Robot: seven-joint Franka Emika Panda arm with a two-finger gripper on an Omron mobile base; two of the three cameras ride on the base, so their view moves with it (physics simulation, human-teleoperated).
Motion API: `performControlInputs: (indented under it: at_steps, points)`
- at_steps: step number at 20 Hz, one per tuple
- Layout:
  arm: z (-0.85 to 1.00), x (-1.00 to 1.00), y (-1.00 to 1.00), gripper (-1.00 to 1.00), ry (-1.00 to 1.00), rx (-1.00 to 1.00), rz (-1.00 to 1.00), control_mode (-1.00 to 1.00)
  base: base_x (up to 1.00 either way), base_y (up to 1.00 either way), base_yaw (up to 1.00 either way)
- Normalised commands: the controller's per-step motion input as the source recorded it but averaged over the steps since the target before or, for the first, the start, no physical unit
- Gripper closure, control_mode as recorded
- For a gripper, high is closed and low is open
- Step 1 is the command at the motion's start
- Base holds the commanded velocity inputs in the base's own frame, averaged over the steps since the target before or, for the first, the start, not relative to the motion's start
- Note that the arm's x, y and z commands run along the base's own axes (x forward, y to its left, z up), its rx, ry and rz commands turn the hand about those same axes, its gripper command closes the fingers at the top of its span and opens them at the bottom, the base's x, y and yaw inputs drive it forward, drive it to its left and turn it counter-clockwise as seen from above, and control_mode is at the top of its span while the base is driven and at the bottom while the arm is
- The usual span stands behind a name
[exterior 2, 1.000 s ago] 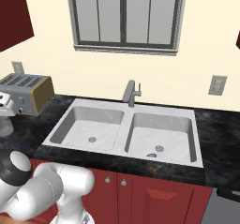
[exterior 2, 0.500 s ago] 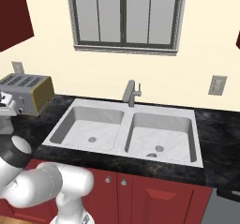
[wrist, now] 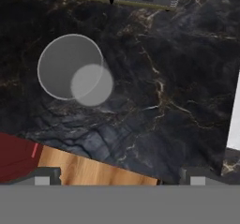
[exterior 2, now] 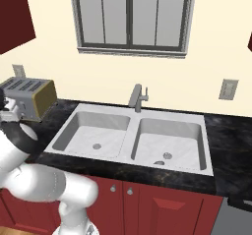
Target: Move any existing items from the left basin to the right basin for drying. Then move the glass cup from the counter to the left basin of the sink for washing.
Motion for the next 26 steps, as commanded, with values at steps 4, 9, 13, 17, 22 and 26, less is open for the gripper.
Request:
performControlInputs:
  at_steps: [4,9,13,17,22,26]
  points:
    - [-0.06,0.26,0.18,-1.0,0.07,0.0,0.0,-1.0,0.0,0.0,0.0]
    - [0.0,0.22,0.13,-1.0,0.05,-0.03,0.0,-1.0,0.0,0.0,0.0]
    - [0.0,0.19,0.11,-1.0,0.03,-0.04,0.0,-1.0,0.0,0.0,0.0]
    - [-0.01,0.17,0.13,-1.0,0.03,-0.04,0.0,-1.0,0.0,0.0,0.0]
    - [-0.04,0.16,0.15,-1.0,0.03,-0.03,0.0,-1.0,0.0,0.0,0.0]
    - [-0.16,0.11,0.1,-1.0,0.02,-0.01,0.0,-1.0,0.0,0.0,0.0]
